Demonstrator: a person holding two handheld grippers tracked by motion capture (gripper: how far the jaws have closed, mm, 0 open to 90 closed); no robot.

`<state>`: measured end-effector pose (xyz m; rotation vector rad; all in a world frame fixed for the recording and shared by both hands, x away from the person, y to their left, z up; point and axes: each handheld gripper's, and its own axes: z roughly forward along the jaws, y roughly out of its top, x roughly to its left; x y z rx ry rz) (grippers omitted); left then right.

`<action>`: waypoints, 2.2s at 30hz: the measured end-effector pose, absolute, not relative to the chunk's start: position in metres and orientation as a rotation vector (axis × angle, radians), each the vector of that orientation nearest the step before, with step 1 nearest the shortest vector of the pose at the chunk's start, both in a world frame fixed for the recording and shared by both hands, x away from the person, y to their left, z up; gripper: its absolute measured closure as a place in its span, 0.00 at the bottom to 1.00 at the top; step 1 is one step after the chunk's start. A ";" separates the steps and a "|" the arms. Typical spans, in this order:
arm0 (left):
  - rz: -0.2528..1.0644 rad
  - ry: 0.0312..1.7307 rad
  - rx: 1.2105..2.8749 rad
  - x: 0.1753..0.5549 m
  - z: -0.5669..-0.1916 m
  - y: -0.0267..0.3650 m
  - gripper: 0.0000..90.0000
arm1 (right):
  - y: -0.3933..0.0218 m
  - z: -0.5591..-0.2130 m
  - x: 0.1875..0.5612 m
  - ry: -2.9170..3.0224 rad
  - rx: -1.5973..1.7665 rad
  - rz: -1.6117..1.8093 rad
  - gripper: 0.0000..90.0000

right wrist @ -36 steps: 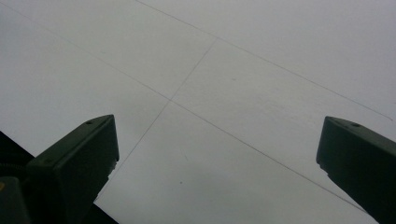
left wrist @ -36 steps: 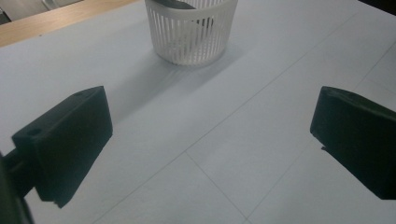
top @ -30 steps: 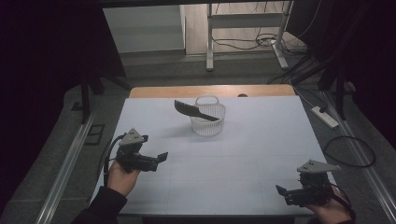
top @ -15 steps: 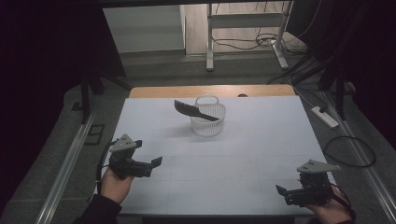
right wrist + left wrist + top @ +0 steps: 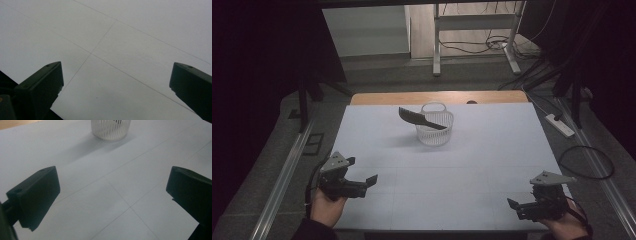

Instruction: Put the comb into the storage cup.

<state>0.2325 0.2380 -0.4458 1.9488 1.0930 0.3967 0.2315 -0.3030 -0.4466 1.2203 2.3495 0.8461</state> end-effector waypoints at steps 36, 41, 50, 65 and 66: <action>0.448 1.180 1.932 0.187 -0.454 0.267 0.00 | -0.303 -0.447 0.232 2.347 1.223 0.836 0.00; 0.454 1.192 1.939 0.182 -0.455 0.269 0.00 | -0.303 -0.447 0.232 2.346 1.224 0.835 0.00; 0.467 1.220 1.968 0.177 -0.458 0.269 0.00 | -0.303 -0.447 0.232 2.340 1.231 0.833 0.00; 0.479 1.241 2.019 0.175 -0.459 0.265 0.00 | -0.302 -0.447 0.232 2.338 1.232 0.825 0.00; 0.478 1.244 2.015 0.175 -0.459 0.265 0.00 | -0.302 -0.447 0.232 2.338 1.230 0.824 0.00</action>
